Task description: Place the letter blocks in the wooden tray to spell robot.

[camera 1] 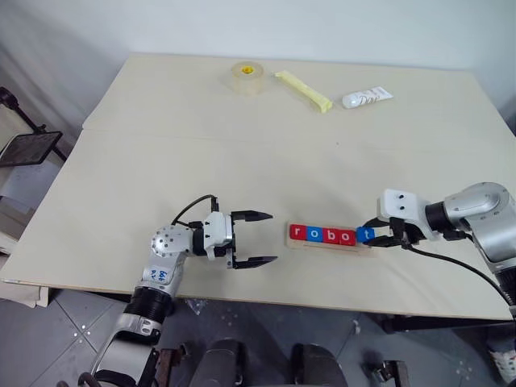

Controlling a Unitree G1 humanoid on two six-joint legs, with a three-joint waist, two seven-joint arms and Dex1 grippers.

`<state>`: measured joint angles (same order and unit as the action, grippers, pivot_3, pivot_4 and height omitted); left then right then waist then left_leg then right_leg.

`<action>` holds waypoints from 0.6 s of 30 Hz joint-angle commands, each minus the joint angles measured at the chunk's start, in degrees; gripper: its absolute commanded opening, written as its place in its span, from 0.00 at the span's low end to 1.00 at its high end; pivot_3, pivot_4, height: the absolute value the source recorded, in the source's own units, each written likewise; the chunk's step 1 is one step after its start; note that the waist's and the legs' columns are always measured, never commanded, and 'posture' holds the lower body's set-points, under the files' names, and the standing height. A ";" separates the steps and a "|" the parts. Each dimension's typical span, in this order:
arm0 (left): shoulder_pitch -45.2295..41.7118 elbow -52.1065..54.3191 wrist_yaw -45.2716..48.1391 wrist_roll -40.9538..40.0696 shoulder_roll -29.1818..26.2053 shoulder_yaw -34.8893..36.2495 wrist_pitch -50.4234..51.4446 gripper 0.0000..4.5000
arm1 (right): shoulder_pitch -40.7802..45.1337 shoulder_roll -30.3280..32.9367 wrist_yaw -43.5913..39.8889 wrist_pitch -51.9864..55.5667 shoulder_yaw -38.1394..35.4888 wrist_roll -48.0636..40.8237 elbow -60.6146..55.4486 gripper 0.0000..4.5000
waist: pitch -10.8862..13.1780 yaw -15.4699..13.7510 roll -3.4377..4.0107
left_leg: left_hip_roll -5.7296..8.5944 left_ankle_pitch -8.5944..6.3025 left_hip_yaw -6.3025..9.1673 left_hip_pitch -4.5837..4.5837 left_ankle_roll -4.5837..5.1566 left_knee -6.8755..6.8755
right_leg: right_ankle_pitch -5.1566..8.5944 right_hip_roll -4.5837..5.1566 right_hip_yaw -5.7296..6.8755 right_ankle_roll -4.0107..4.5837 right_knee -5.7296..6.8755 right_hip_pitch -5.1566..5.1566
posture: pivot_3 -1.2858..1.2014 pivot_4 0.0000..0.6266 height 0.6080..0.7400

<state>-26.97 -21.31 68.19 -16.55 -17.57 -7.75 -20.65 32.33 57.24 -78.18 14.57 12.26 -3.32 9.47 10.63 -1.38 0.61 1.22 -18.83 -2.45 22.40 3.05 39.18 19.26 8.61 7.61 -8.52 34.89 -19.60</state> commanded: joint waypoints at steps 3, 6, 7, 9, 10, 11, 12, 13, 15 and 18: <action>-0.13 1.45 -0.80 0.00 -0.01 0.24 -0.30 1.00 | 0.34 -0.66 -0.73 0.81 -0.69 -0.63 -1.99 0.32 | 0.00 0.04 0.00 | -0.01 0.00 0.00 0.00 0.00 0.00 | 0.00 -0.01 0.01 0.00 0.01 0.00 | 0.52 0.24 1.00; -0.37 1.15 -0.93 0.06 0.08 0.22 -0.42 1.00 | 0.30 -1.23 -0.59 1.24 -0.87 -0.90 -2.49 0.55 | 0.00 0.04 0.00 | -0.01 0.00 0.00 0.00 0.00 0.00 | 0.00 0.00 0.01 0.00 0.00 0.00 | 0.52 0.24 1.00; -0.51 1.00 -1.00 0.14 0.17 0.18 -0.46 1.00 | 0.28 -1.25 -0.72 1.60 -1.02 -1.12 -2.83 0.63 | 0.00 0.04 0.00 | -0.01 0.00 0.00 -0.01 0.00 0.00 | 0.00 0.00 0.00 0.00 0.01 0.00 | 0.52 0.24 1.00; -0.83 0.63 -1.03 0.23 0.30 0.15 -0.54 1.00 | 0.29 -1.25 -0.78 2.04 -1.22 -1.17 -3.18 0.77 | 0.00 -0.01 0.00 | 0.00 0.00 0.00 0.00 0.00 0.00 | 0.00 0.00 0.01 0.00 0.01 0.00 | 0.52 0.24 1.00; -0.97 0.49 -1.02 0.25 0.35 0.15 -0.56 1.00 | 0.11 -0.99 -0.97 2.21 -1.49 -1.34 -3.49 0.85 | 0.00 -0.02 0.00 | 0.00 0.00 0.00 0.00 0.00 0.00 | 0.00 0.00 0.00 0.00 0.01 0.00 | 0.52 0.24 1.00; -1.04 0.41 -0.99 0.26 0.37 0.16 -0.57 1.00 | -0.02 -0.80 -1.07 2.28 -1.66 -1.43 -3.66 0.92 | 0.00 -0.01 0.00 | 0.00 0.00 0.00 0.00 0.00 0.00 | 0.00 0.00 0.01 0.00 0.01 0.00 | 0.52 0.24 1.00; -1.20 0.21 -0.95 0.28 0.39 0.20 -0.60 1.00 | -0.07 -0.65 -0.88 2.66 -2.11 -1.65 -3.90 1.00 | 0.00 0.00 0.00 | 0.00 0.00 0.00 0.00 0.00 0.00 | 0.00 0.00 0.00 0.00 0.00 -0.01 | 0.52 0.24 1.00; -1.36 -0.03 -0.89 0.29 0.42 0.25 -0.63 1.00 | -0.03 -0.61 -0.72 2.94 -2.38 -1.79 -4.00 1.00 | 0.00 -0.01 0.00 | 0.00 0.00 0.00 0.00 0.00 0.00 | 0.00 0.00 0.00 0.00 0.01 -0.01 | 0.52 0.24 1.00; -1.61 -0.43 -0.82 0.35 0.44 0.33 -0.70 1.00 | -0.23 -0.13 -0.76 3.29 -3.09 -2.31 -4.53 1.00 | 0.00 0.00 0.00 | 0.00 0.00 0.00 0.00 0.00 0.00 | 0.00 0.00 0.01 0.00 0.01 0.00 | 0.52 0.24 1.00; -2.15 -0.79 -1.39 0.63 0.48 0.41 -0.17 1.00 | -2.04 0.83 -0.23 4.53 -7.47 -5.36 -6.43 1.00 | 0.00 -0.08 0.00 | 0.00 0.00 0.00 0.00 0.00 0.00 | 0.00 0.00 0.01 0.00 0.01 -0.01 | 0.52 0.24 1.00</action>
<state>-28.62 -22.62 67.35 -15.82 -17.20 -7.74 -20.64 31.02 56.07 -78.56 18.32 9.30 -6.02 5.61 10.63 -1.46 0.61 1.22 -18.83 -2.44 22.40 3.05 39.18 19.26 8.61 7.62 -8.52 34.91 -19.61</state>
